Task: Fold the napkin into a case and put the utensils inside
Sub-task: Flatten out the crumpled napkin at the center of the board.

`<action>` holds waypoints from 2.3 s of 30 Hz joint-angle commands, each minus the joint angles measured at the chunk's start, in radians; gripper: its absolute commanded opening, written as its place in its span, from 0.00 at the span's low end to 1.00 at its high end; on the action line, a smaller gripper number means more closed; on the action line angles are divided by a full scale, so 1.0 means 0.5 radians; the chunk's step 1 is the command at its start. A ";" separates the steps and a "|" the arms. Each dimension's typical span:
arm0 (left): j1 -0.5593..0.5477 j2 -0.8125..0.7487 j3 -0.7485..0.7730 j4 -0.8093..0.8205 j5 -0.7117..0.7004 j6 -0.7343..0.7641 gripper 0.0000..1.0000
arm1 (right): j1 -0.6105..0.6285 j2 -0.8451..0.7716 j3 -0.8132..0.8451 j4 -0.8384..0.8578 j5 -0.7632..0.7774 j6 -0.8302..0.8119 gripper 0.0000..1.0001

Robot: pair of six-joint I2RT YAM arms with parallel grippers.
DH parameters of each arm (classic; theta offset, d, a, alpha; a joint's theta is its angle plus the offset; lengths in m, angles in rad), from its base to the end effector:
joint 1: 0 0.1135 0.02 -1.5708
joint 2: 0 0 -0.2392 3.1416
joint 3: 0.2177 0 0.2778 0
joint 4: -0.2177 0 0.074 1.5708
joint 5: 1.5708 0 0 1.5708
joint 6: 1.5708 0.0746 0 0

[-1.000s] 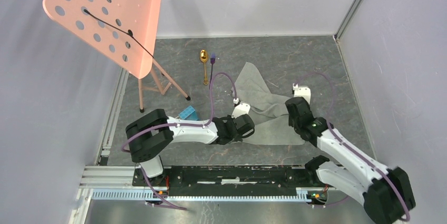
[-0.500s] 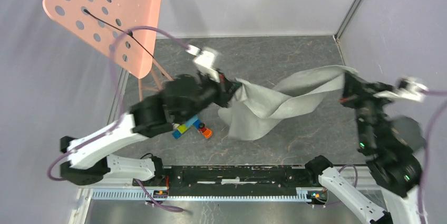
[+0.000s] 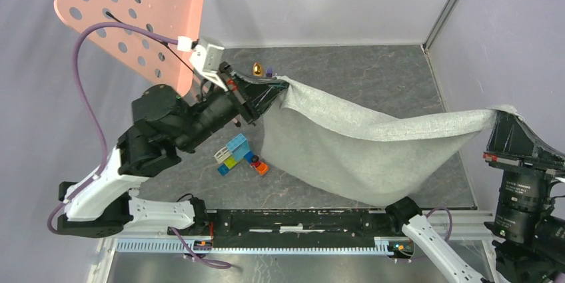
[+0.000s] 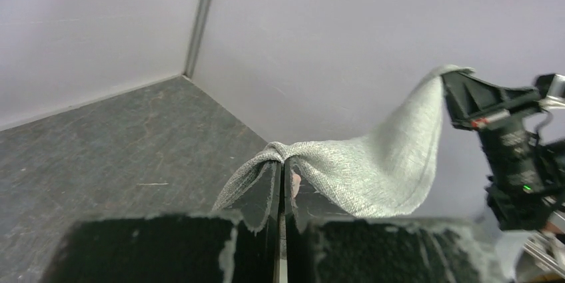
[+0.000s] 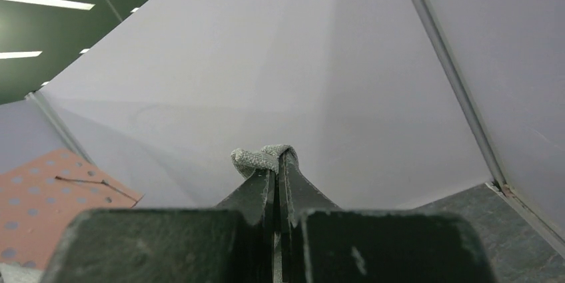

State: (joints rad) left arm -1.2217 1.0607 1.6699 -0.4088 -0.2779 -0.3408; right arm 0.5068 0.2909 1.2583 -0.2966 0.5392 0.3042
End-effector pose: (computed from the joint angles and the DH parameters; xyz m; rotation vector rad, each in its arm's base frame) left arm 0.0993 -0.2130 0.5557 0.3936 1.4166 -1.1047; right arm 0.0216 -0.0318 0.5253 0.4143 0.9319 0.4982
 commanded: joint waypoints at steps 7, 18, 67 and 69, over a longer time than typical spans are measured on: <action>0.193 0.790 0.149 0.096 -1.258 0.268 0.02 | 0.010 0.594 -0.600 0.837 1.071 -0.452 0.00; 0.972 2.072 0.827 -0.054 -0.846 0.039 0.04 | -0.663 2.139 -0.568 1.446 0.492 -0.564 0.17; 0.747 1.147 -1.745 0.876 0.212 -0.599 0.97 | -0.251 3.902 0.353 1.394 -1.513 0.868 0.84; 0.746 1.161 -1.764 0.885 0.207 -0.606 0.97 | -0.241 3.934 0.371 1.418 -1.497 0.872 0.84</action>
State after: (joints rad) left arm -0.8486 1.6188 0.8112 -0.0246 -0.1436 -0.5842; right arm 0.3801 2.2234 1.3952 0.3958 -0.2523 0.7300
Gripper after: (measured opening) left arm 0.973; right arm 0.841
